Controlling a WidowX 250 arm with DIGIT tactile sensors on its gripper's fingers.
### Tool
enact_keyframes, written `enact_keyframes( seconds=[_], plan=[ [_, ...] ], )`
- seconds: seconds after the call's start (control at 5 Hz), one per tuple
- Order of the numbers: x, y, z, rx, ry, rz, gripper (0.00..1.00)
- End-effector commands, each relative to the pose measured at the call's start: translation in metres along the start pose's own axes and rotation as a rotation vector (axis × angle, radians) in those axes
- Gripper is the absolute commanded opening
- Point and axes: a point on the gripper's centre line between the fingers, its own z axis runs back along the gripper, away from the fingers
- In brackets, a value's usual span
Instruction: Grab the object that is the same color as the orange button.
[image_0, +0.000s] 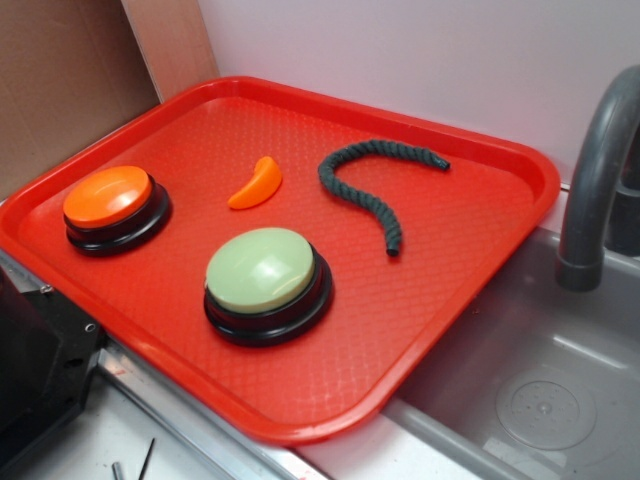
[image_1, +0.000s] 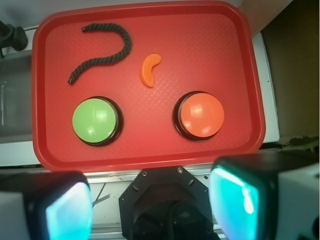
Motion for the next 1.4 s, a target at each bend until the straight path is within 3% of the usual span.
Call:
enact_keyframes(
  seconds=[0.0,0.2,0.4,0.6,1.0,1.2],
  plan=[
    [0.0,0.0,0.0,0.0,0.0,0.0,1.0],
    [-0.005,-0.005,-0.001,0.068,0.019,0.177,1.0],
    [-0.007,-0.006,-0.005,0.075,-0.033,0.397,1.0],
    [0.002,-0.006,-0.017,0.111,-0.047,0.489,1.0],
    [0.05,0.008,-0.067,0.121,-0.002,0.499,1.0],
    [0.077,0.016,-0.103,0.082,0.047,0.431,1.0]
  ],
)
